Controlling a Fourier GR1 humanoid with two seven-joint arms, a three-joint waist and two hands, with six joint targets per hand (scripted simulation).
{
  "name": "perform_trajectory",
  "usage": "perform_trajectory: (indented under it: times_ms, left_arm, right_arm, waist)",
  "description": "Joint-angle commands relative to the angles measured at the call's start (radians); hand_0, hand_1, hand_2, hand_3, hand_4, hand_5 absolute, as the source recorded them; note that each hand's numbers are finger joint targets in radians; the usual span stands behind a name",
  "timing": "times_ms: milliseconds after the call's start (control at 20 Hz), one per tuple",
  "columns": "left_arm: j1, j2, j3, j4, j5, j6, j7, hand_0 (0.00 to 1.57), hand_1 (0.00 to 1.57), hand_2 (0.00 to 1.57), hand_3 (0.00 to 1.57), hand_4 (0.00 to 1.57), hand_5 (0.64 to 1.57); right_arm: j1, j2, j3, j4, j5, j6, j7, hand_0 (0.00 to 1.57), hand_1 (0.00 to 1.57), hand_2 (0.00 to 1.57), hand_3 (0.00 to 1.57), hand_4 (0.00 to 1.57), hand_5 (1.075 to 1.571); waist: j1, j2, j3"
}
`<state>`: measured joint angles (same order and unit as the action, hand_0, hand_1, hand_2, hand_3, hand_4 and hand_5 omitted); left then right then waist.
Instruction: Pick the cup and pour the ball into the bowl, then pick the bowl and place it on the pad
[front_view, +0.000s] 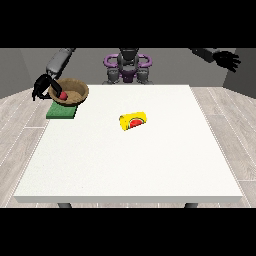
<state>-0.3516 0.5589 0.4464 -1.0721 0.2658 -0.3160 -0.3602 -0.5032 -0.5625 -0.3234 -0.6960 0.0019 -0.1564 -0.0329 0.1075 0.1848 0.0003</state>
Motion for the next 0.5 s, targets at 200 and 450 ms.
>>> perform_trajectory:
  times_ms: [200,450]
  left_arm:
    - [-0.039,0.114,0.087,0.142,0.027,-0.055,-0.089,0.0,0.0,0.0,0.0,1.19,1.559]
    - [-0.015,0.09,0.051,0.024,0.059,-0.075,0.0,0.0,0.0,0.0,0.0,1.18,1.551]
  right_arm:
    - [-0.056,-0.016,-0.057,0.021,-0.045,-0.018,0.014,1.57,1.57,1.57,0.25,0.54,1.561]
    - [-0.047,-0.074,-0.074,0.158,-0.015,-0.028,-0.002,0.85,0.85,0.88,1.1,0.0,1.513]
  waist:
    - [-0.045,0.078,-0.0004]
    - [0.015,0.047,0.001]
